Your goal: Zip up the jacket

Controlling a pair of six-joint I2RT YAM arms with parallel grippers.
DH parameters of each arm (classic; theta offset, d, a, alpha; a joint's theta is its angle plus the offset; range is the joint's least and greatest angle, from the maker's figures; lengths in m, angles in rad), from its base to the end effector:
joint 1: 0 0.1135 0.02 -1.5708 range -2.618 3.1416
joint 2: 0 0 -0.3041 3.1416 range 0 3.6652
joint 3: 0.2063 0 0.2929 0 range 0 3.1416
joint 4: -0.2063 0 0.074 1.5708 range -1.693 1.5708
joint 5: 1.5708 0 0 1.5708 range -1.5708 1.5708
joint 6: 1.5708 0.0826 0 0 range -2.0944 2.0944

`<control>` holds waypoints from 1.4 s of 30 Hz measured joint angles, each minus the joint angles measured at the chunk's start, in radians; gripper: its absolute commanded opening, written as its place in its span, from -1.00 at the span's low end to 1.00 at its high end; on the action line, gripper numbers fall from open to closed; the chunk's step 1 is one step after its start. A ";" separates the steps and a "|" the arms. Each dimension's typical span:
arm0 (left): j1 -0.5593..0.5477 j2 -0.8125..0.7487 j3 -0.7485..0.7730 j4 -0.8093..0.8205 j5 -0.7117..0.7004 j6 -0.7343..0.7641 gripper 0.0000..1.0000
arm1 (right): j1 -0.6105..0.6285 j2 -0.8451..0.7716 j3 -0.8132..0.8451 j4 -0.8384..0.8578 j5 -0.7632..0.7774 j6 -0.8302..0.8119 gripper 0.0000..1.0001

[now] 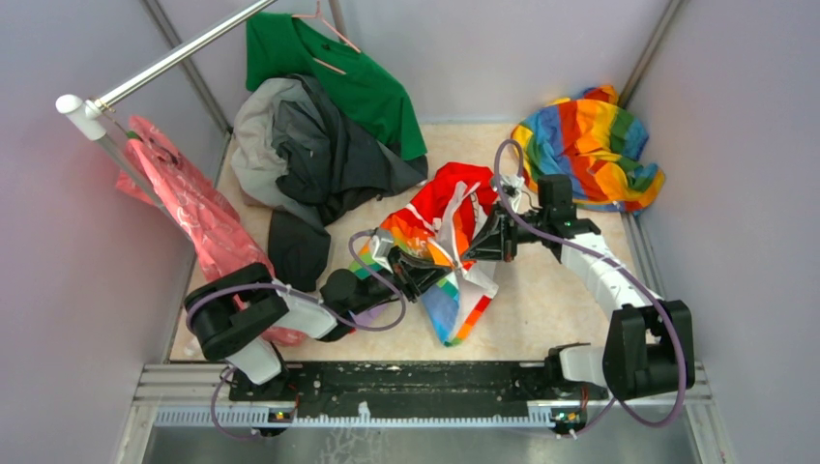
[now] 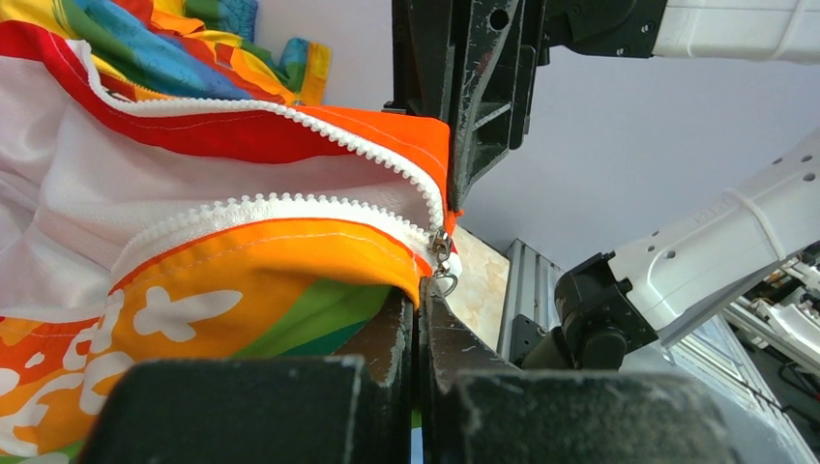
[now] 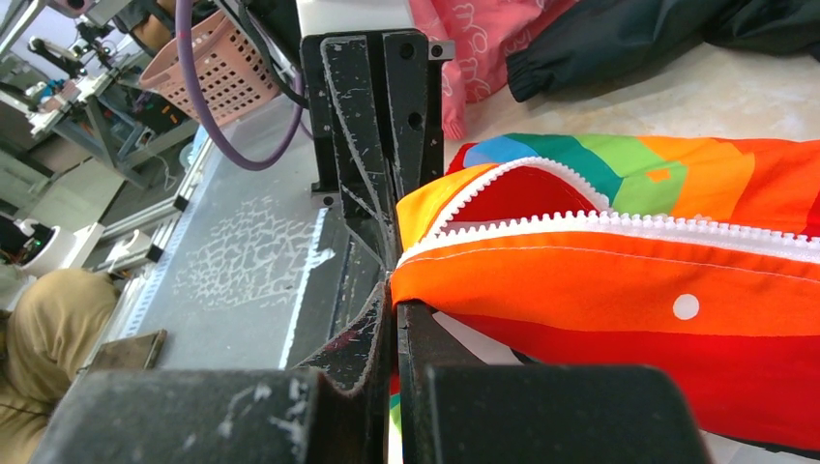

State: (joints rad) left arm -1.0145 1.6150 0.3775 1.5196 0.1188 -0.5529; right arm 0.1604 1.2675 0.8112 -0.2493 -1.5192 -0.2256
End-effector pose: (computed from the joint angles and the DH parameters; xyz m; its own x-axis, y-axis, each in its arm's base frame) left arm 0.1679 -0.2886 0.2095 -0.3493 -0.4258 -0.8347 0.8459 0.2398 -0.4763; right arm 0.2559 0.1250 0.2805 -0.4542 -0.0852 -0.8868 -0.8827 -0.0919 0.4609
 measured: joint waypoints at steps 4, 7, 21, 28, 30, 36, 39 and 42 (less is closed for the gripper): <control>0.000 0.000 0.000 0.000 0.025 0.031 -1.00 | 0.000 0.000 0.000 0.004 0.001 0.014 -1.00; 0.001 0.000 0.000 0.000 0.042 0.060 -1.00 | 0.000 0.000 0.000 0.006 0.004 0.019 -1.00; 0.038 -0.065 0.091 -0.196 0.222 0.093 -1.00 | -0.006 -0.003 -0.029 0.070 0.034 0.043 -1.00; 0.122 -0.065 0.084 -0.267 0.281 0.006 -1.00 | -0.007 -0.003 -0.037 0.089 0.049 0.045 -1.00; 0.125 -0.065 0.084 -0.277 0.286 -0.001 -1.00 | -0.006 -0.003 -0.045 0.094 0.051 0.045 -1.00; 0.125 -0.065 0.095 -0.331 0.320 -0.003 -1.00 | 0.008 -0.003 -0.053 0.086 0.060 0.022 -1.00; 0.125 -0.065 0.103 -0.349 0.340 -0.001 -1.00 | 0.008 -0.003 -0.053 0.084 0.071 0.006 -1.00; 0.125 -0.065 0.103 -0.354 0.365 -0.001 -1.00 | 0.010 -0.003 -0.054 0.079 0.082 -0.010 -1.00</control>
State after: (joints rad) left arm -0.8898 1.5497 0.4805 1.1656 0.4835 -0.5537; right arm 0.1699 1.2640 0.7570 -0.1703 -1.4376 -0.2352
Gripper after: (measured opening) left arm 0.015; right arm 0.010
